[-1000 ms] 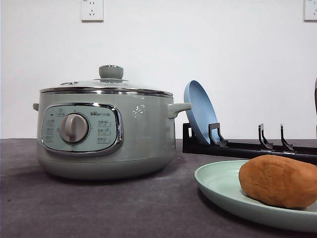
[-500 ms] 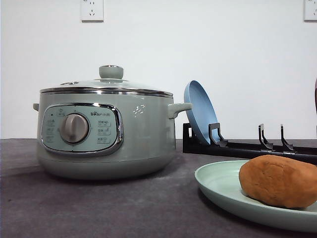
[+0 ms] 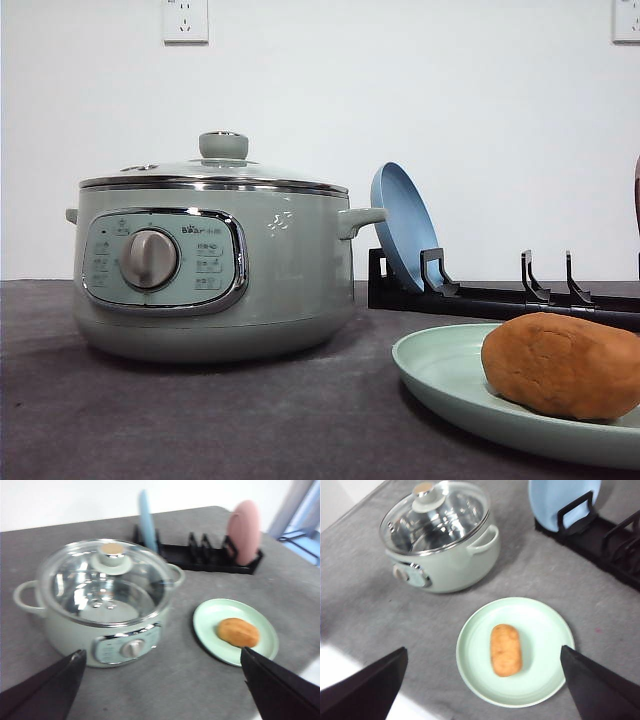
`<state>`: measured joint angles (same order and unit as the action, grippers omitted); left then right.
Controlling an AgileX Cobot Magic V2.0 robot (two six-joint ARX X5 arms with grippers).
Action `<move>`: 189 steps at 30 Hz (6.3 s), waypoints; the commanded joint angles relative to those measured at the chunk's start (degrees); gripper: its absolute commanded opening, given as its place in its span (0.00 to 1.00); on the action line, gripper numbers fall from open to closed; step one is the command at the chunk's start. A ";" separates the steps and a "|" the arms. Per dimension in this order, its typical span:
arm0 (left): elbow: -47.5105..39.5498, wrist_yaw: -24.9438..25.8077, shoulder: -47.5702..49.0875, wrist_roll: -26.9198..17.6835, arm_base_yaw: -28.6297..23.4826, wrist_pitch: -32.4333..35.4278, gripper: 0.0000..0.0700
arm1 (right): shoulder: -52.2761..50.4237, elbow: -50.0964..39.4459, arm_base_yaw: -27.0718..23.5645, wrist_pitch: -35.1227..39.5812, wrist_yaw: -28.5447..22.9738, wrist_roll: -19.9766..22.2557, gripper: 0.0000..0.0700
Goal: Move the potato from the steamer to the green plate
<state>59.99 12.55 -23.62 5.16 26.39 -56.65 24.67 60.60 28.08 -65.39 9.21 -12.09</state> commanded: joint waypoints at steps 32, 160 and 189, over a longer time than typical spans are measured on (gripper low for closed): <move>0.06 1.45 -0.30 -1.32 0.31 0.99 0.00 | 0.24 0.57 0.24 3.26 2.74 0.98 0.02; -59.32 -10.66 23.44 -5.08 -27.02 45.93 0.00 | -24.46 -59.95 -29.15 56.74 -4.41 14.10 0.02; -59.30 -10.66 23.44 -5.08 -27.02 45.93 0.00 | -24.46 -59.95 -29.35 56.39 -4.74 14.07 0.02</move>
<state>1.87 1.65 -0.27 -0.32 -0.51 -10.31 0.25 0.91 -1.19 -9.28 4.64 1.72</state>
